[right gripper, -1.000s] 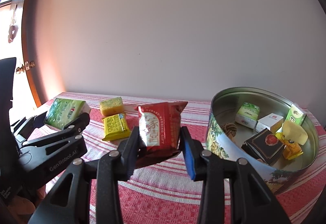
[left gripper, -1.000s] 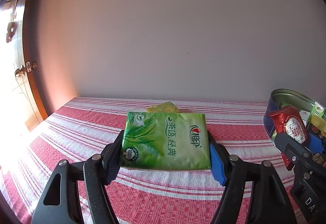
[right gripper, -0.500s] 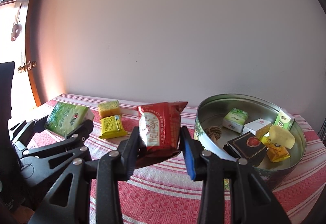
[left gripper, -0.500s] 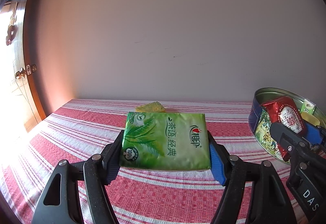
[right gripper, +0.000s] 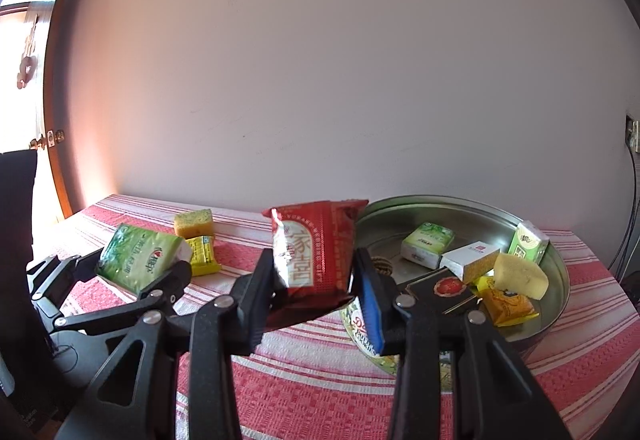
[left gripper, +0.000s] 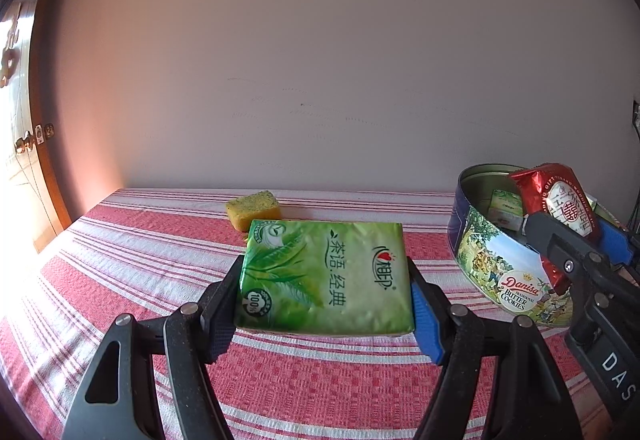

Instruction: Organize objects

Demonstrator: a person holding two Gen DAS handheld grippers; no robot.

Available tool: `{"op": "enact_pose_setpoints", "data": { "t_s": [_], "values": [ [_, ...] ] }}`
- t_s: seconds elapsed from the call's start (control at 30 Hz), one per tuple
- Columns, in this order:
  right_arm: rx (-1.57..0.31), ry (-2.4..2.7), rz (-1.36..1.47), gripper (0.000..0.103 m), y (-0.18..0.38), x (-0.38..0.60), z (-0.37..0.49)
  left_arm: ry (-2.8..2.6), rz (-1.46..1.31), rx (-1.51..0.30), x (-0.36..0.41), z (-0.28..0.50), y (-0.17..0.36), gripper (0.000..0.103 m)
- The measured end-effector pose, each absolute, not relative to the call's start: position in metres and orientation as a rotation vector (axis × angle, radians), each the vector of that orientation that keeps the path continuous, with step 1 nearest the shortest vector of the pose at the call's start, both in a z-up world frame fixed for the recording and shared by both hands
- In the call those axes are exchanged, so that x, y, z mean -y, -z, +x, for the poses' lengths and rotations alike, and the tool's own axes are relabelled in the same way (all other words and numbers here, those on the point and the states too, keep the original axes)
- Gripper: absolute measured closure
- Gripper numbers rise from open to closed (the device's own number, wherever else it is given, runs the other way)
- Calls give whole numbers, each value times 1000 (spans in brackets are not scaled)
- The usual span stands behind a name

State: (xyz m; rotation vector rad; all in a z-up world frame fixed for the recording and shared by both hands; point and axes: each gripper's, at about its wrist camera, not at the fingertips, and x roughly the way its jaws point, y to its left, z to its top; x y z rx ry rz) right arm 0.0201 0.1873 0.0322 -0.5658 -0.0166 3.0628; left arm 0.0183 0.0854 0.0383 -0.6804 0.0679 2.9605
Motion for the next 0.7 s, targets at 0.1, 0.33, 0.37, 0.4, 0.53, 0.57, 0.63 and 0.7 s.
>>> {"op": "enact_pose_setpoints", "data": {
  "t_s": [0.1, 0.33, 0.37, 0.4, 0.53, 0.57, 0.63, 0.7],
  "values": [
    [31, -3062, -549, 64, -35, -192, 24, -2952, -680, -68, -92, 20, -39, 29],
    [54, -3042, -505, 64, -38, -209, 30, -2914, -685, -57, -109, 21, -38, 29],
    [50, -3039, -503, 64, -39, -211, 30, -2910, -682, -56, -111, 21, -38, 29],
    [47, -3036, -499, 64, -40, -214, 31, -2907, -679, -58, -114, 21, -38, 29],
    [46, -3025, -474, 64, -43, -223, 35, -2889, -668, -55, -125, 19, -41, 29],
    [46, -3022, -471, 64, -43, -226, 35, -2884, -661, -54, -128, 18, -43, 29],
    [44, -3014, -466, 64, -44, -231, 35, -2878, -649, -53, -134, 17, -45, 29],
    [37, -3005, -461, 64, -45, -237, 36, -2868, -642, -50, -138, 16, -47, 29]
  ]
}}
